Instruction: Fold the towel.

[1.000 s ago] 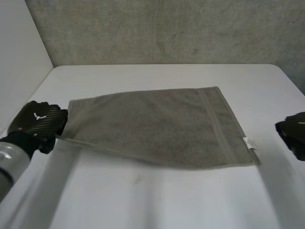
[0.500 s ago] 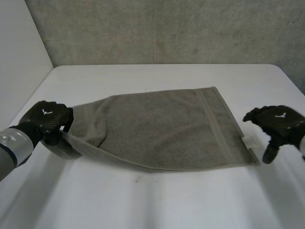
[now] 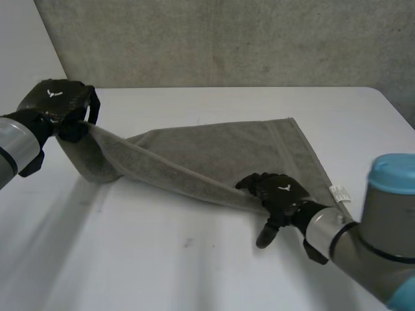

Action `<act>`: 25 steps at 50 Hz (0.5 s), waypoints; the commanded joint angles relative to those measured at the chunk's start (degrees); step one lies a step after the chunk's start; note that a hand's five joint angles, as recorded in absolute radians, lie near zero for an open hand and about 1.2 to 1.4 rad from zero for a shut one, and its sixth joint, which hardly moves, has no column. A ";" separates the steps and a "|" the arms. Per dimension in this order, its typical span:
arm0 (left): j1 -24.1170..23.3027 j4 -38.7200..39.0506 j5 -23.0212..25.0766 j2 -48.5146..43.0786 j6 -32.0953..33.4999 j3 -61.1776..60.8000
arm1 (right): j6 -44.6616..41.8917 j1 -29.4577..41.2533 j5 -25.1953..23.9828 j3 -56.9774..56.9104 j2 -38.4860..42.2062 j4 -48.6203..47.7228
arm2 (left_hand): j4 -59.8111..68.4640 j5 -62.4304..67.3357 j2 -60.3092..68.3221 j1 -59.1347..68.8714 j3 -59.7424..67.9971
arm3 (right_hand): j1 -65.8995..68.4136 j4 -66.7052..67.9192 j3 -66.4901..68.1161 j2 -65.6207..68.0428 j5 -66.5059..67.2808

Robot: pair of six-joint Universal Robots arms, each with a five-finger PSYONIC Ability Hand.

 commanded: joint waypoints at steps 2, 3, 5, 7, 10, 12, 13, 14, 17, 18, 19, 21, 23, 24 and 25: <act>-0.32 -0.92 -0.03 -0.15 -1.05 1.30 | -1.13 1.92 10.51 -4.33 7.32 -3.29 | 10.23 11.07 10.25 11.48 10.30 | 3.05 1.79 2.92 2.50 3.25; -0.32 -0.92 -0.03 -0.15 -1.05 1.30 | -1.13 1.92 10.53 -4.34 7.33 -3.30 | 10.23 11.07 10.25 11.48 10.30 | 3.08 1.82 2.95 2.52 3.28; -0.32 -0.92 -0.03 -0.24 -1.05 1.04 | -1.22 1.13 12.72 -5.04 8.64 -4.61 | 10.23 11.07 10.25 11.48 10.30 | 12.96 11.69 12.82 12.40 13.16; -0.15 -0.92 -0.03 -0.24 -1.05 0.86 | -1.30 0.87 12.90 -4.78 8.56 -5.32 | 10.23 11.07 10.25 11.48 10.30 | 17.00 15.74 16.87 16.45 17.20; 0.29 -0.92 -0.03 -0.24 -1.05 0.60 | -2.35 -0.80 12.73 -3.99 8.04 -5.76 | 10.23 11.07 10.25 11.48 10.30 | 25.92 24.65 25.78 25.36 26.12; 0.47 -0.92 -0.03 -0.24 -1.05 0.43 | -3.41 -2.83 12.64 -3.46 7.42 -5.67 | 10.23 11.07 10.25 11.48 10.30 | 28.82 27.55 28.68 28.26 29.02; 0.64 -0.92 -0.03 -0.24 -1.05 0.34 | -4.63 -5.18 12.38 -2.50 6.63 -5.67 | 10.23 11.07 10.25 11.48 10.30 | 31.15 29.88 31.01 30.59 31.35; 0.65 -0.92 -0.03 -0.24 -1.05 0.34 | -4.64 -5.20 12.38 -2.49 6.63 -5.67 | 10.23 11.07 10.25 11.48 10.30 | 31.17 29.91 31.04 30.62 31.37; 0.99 -0.92 -0.03 -0.24 -1.05 0.07 | -7.81 -9.07 11.50 -0.82 5.13 -5.85 | 10.23 11.07 10.25 11.48 10.30 | 35.72 34.45 35.58 35.16 35.92; 1.26 -0.92 -0.03 -0.24 -1.05 0.07 | -9.20 -10.64 10.80 -0.04 4.70 -5.85 | 10.23 11.07 10.25 11.48 10.30 | 37.71 36.45 37.58 37.16 37.91; 1.26 -0.92 -0.03 -0.24 -1.05 0.07 | -10.43 -12.13 9.84 0.58 4.43 -5.85 | 10.23 11.07 10.25 11.48 10.30 | 39.23 37.97 39.10 38.68 39.43; 1.70 -0.83 -0.03 -0.24 -1.05 -0.28 | -11.40 -13.62 8.96 1.10 4.25 -5.85 | 10.23 11.07 10.25 11.48 10.30 | 41.25 39.98 41.11 40.69 41.45; 1.79 -0.83 -0.03 -0.24 -1.05 -0.28 | -11.94 -15.13 8.07 1.46 4.17 -5.85 | 10.23 11.07 10.25 11.48 10.30 | 42.44 41.18 42.31 41.89 42.64; 1.79 -0.83 -0.03 -0.24 -1.05 -0.28 | -12.29 -16.61 7.11 1.63 4.08 -5.85 | 10.23 11.07 10.25 11.48 10.30 | 43.61 42.34 43.47 43.05 43.81; 1.87 -0.83 -0.03 -0.32 -1.05 -0.28 | -12.47 -17.58 6.41 1.64 4.08 -5.85 | 10.23 11.07 10.25 11.48 10.30 | 44.12 42.85 43.98 43.56 44.32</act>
